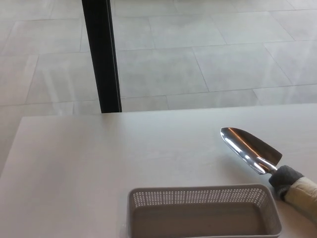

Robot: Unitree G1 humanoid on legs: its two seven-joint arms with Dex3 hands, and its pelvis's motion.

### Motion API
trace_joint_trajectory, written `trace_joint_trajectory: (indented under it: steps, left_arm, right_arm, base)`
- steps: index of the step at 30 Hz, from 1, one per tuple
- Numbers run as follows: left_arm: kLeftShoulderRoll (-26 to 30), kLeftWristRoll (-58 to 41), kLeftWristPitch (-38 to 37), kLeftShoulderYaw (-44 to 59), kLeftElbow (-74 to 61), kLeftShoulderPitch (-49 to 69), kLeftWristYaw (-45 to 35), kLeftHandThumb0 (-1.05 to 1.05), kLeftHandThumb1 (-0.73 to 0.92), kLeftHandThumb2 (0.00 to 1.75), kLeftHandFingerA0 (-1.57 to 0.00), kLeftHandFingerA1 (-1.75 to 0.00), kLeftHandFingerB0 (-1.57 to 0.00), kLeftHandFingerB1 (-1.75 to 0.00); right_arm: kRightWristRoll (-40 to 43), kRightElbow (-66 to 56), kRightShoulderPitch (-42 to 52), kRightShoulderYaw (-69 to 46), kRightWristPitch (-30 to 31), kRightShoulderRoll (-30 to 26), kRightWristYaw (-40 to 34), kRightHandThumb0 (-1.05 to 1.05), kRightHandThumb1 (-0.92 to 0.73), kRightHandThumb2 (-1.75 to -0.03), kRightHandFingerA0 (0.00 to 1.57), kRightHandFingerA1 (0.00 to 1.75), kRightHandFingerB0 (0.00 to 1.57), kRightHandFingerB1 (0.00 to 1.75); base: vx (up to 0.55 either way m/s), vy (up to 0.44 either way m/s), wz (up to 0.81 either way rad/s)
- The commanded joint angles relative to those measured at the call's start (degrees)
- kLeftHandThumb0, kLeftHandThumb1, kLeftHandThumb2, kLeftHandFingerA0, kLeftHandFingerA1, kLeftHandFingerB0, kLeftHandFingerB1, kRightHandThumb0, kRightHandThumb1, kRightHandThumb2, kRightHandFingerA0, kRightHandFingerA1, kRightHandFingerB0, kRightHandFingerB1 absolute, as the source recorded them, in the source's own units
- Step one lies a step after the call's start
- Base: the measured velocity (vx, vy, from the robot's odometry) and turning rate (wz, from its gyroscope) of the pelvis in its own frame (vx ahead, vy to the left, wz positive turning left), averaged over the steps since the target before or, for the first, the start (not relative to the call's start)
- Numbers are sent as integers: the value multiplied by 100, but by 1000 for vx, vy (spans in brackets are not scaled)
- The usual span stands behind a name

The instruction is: A garden tool is kept on the righthand side and a container is kept on the lefthand side on a desk infront of the robot. the robot uses its right hand to pick up the garden tool and makes a scooping motion inside the container

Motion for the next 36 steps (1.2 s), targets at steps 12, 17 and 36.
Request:
trace_joint_trajectory:
  steps: [12,17,36]
  left_arm:
    - [546,-515,-344,387,316,228,-451,-43,71,61,-59,-66,-33,-49]
    - [603,-493,-328,379,378,210,-434,-49,53,88,-61,-71,-35,-58]
    - [276,-861,-327,616,-249,-86,-494,-52,68,59,-66,-64,-40,-52]
  right_arm:
    - [1316,1158,-1431,-1340,829,-1563,-101,-91,-68,-99,0,10,0,3]
    - [1598,1229,-2438,-1766,907,-2320,-390,-99,-70,-95,0,10,0,0]
    - [-229,-4207,-2202,2213,1753,-1980,1035,-98,-72,-105,0,11,2,6]
  base:
    - [0,0,0]
    - [0,0,0]
    - [0,0,0]
